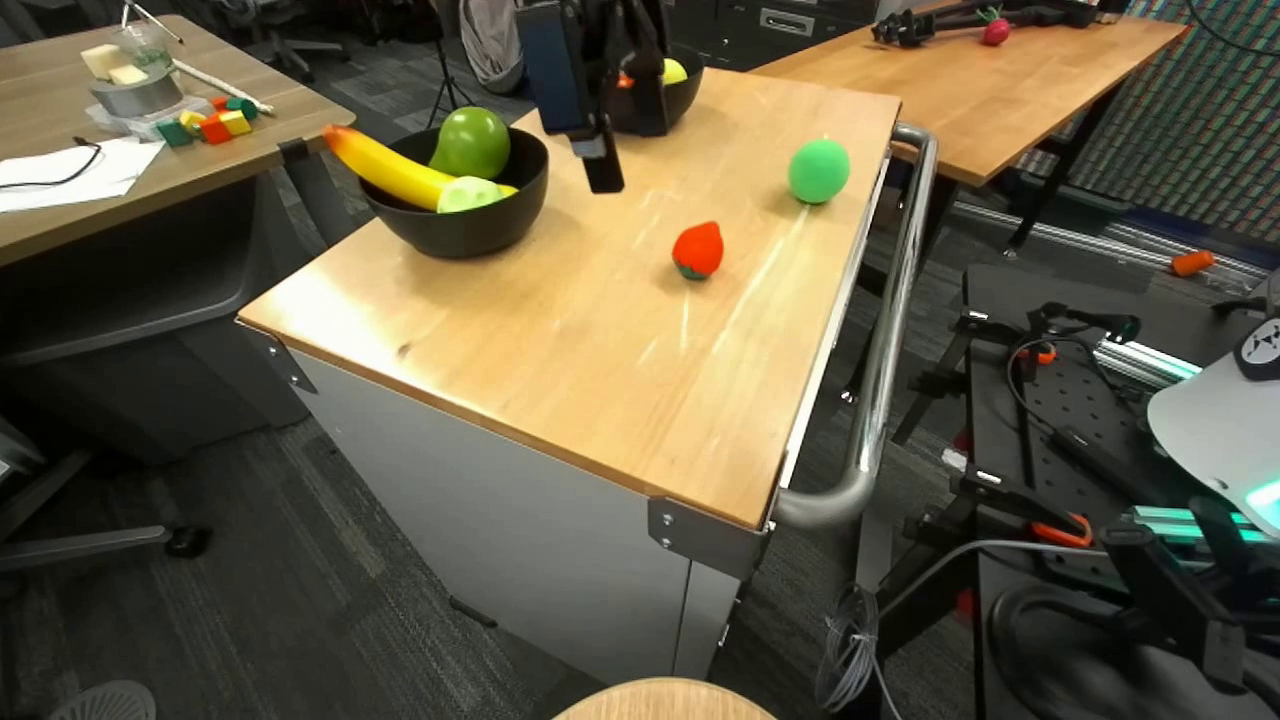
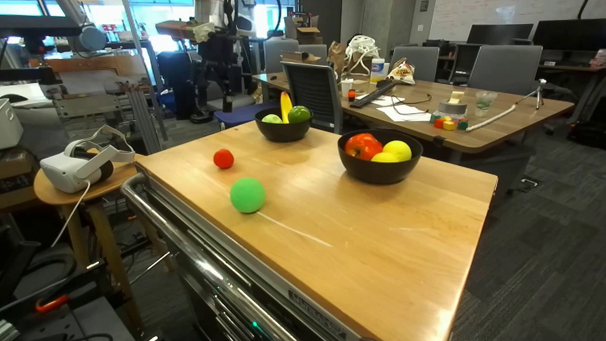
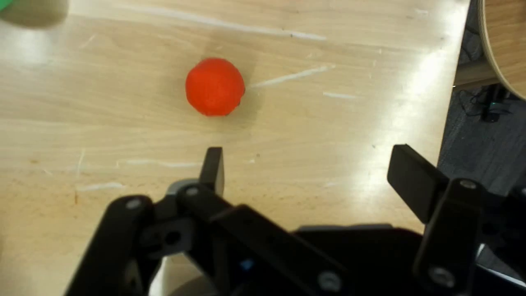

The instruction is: Pick up the fruit toys from the top of the cabinet and put them in the two black bowls.

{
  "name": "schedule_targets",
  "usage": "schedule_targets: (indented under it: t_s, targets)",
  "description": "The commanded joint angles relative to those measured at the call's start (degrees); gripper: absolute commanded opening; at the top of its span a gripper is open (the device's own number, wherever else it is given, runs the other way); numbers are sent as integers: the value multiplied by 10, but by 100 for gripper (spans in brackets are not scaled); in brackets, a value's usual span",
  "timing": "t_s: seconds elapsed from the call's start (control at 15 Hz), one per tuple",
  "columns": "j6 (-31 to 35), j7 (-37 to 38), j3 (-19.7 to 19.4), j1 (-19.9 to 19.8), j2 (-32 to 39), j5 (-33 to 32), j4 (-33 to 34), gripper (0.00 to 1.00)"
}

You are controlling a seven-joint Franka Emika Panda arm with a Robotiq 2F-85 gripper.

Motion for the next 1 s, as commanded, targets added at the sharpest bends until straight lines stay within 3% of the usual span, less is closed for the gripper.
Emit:
schedule_targets:
  t_s: [0.0,0.4,0.73,0.8,0.87,0.93]
  targets:
    - [37,30,-3,-9,-60,18,-95,100]
    - [95,82,-17,-16,-33,-1,-126,100]
    - [99,102,-29,-21,-4,-5,-128,100]
    - [96,101,-31,-22,1,0,-127,95]
    - [96,97,-32,-23,5,6,-126,74]
    - [98,96,-33,-25,8,9,-125,71]
